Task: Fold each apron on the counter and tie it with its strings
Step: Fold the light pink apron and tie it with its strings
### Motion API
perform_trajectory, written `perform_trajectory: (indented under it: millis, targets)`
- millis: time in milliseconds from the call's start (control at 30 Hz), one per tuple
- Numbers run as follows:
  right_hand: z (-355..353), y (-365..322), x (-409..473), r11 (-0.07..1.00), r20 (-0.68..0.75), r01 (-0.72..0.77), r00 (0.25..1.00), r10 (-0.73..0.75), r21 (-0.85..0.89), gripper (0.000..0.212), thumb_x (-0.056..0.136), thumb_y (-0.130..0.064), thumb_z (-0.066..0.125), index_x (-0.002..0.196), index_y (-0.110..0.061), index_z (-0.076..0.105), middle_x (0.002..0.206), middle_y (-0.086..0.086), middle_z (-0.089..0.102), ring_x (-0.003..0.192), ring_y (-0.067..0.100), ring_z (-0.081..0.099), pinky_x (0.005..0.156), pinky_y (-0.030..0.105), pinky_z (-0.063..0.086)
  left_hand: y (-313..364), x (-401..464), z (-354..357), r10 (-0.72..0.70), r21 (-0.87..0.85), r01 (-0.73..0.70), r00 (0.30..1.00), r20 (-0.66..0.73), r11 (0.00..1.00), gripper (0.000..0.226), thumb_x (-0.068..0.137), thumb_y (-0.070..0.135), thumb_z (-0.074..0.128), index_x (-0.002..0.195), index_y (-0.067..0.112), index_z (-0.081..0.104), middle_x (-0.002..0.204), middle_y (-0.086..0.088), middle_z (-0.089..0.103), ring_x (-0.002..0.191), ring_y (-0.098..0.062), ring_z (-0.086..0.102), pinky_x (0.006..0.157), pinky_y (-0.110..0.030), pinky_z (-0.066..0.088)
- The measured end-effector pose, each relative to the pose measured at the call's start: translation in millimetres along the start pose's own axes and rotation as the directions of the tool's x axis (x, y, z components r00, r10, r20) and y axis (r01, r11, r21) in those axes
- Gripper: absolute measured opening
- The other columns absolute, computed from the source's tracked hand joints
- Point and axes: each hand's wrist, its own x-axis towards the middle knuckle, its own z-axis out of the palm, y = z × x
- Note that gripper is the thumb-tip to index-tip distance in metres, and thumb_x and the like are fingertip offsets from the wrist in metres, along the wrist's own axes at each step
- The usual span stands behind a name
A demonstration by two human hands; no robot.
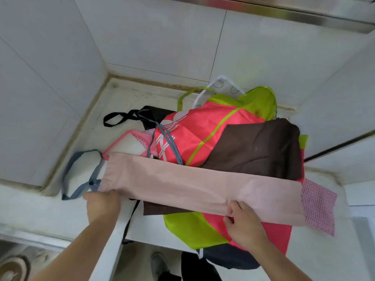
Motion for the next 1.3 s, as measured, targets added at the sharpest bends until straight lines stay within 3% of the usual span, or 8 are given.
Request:
perform_trajectory:
  millis: [133, 267, 433, 633, 767, 1000, 1167, 1300]
  targets:
    - [-14.2, -28.5, 0.8, 0.996, -0.183, -0.080, 0.979, 0.085, 0.032, 0.013, 0.095, -0.028, 0.055, 0.104, -0.020, 0.058, 0.097, -0.001, 0.064, 0.091, 0.023, 0.062, 0.074, 0.038, 0.047, 20.9, -58.8, 31.1, 0.565, -0.028, -0.569, 0.808, 0.169, 0.822, 0.010, 0.094, 0.013, 0.062, 0.090, 0.016, 0.053, 0.079, -0.006, 0.062, 0.073, -0.025, 0.061, 0.063, -0.037, 0.045]
    - [-21.7, -34.0, 16.6, 0.679, 0.269, -0.229, 0.962, 0.048, 0.697, 0.010, 0.100, -0.014, 0.059, 0.108, -0.016, 0.065, 0.082, 0.000, 0.068, 0.063, 0.010, 0.064, 0.057, 0.023, 0.046, 27.2, -91.9, 91.2, 0.612, -0.158, -0.701, 0.462, 0.642, 0.695, 0.016, 0.090, 0.019, 0.075, 0.095, 0.027, 0.062, 0.083, 0.009, 0.068, 0.073, -0.006, 0.061, 0.070, -0.019, 0.048]
    - [-35.9, 48.3, 15.3, 0.009, 0.433, -0.474, 0.812, 0.391, 0.880, 0.019, 0.105, 0.004, 0.047, 0.113, 0.009, 0.062, 0.090, 0.023, 0.074, 0.075, 0.034, 0.075, 0.062, 0.034, 0.059, 7.2, -83.6, 120.0, 0.545, -0.010, -0.680, 0.578, 0.608, 0.733, 0.042, 0.087, 0.006, 0.072, 0.115, 0.024, 0.047, 0.089, 0.003, 0.066, 0.081, -0.024, 0.066, 0.077, -0.038, 0.052]
    - [-38.2, 138.0, -14.6, 0.437, -0.034, -0.589, 0.570, 0.821, 0.680, 0.023, 0.085, -0.011, 0.055, 0.107, -0.009, 0.051, 0.098, 0.015, 0.062, 0.082, 0.037, 0.064, 0.073, 0.050, 0.058, 1.9, -101.5, 124.7, 0.675, 0.128, -0.894, 0.412, 0.612, 0.430, 0.079, 0.086, 0.012, 0.075, 0.148, 0.035, 0.032, 0.115, 0.004, 0.042, 0.097, -0.036, 0.068, 0.076, -0.044, 0.056]
    - [-39.2, 154.3, -12.4, 0.466, 0.015, -0.611, 0.616, 0.787, 0.640, 0.044, 0.074, -0.029, 0.072, 0.107, -0.009, 0.050, 0.100, 0.012, 0.060, 0.082, 0.033, 0.062, 0.067, 0.042, 0.055, 7.1, -115.4, 139.2, 0.694, 0.160, -0.960, 0.276, 0.665, 0.229, 0.087, 0.085, 0.018, 0.073, 0.154, 0.044, 0.026, 0.119, 0.009, 0.039, 0.105, -0.029, 0.060, 0.080, -0.044, 0.058]
    - [-38.6, 169.6, -11.7, 0.489, -0.040, -0.544, 0.640, 0.768, 0.682, 0.015, 0.086, -0.010, 0.067, 0.076, -0.001, 0.058, 0.061, 0.009, 0.056, 0.055, 0.027, 0.051, 0.054, 0.031, 0.039, 23.7, -120.2, 136.5, 0.629, 0.055, -0.857, 0.418, 0.656, 0.513, 0.062, 0.086, 0.031, 0.070, 0.140, 0.043, 0.044, 0.109, 0.012, 0.059, 0.097, -0.014, 0.064, 0.086, -0.036, 0.055]
    - [-52.7, 155.4, -23.8, 0.544, -0.197, -0.540, 0.569, 0.798, 0.642, 0.028, 0.080, -0.014, 0.060, 0.103, 0.000, 0.049, 0.110, 0.021, 0.053, 0.089, 0.042, 0.054, 0.075, 0.046, 0.045, 71.0, -104.4, 113.0, 0.607, -0.152, -0.587, 0.774, 0.182, 0.795, 0.015, 0.092, 0.029, 0.074, 0.097, 0.022, 0.062, 0.085, 0.010, 0.070, 0.082, -0.010, 0.067, 0.072, -0.031, 0.047]
    - [-57.9, 136.2, -24.4, 0.661, -0.306, -0.498, 0.617, 0.725, 0.562, 0.041, 0.080, -0.023, 0.060, 0.114, -0.003, 0.049, 0.125, 0.031, 0.048, 0.112, 0.046, 0.048, 0.096, 0.055, 0.041, 104.2, -80.2, 107.4, 0.477, -0.215, -0.432, 0.841, 0.255, 0.876, 0.021, 0.088, 0.043, 0.077, 0.092, 0.023, 0.071, 0.082, 0.006, 0.072, 0.080, -0.024, 0.069, 0.080, -0.044, 0.060]
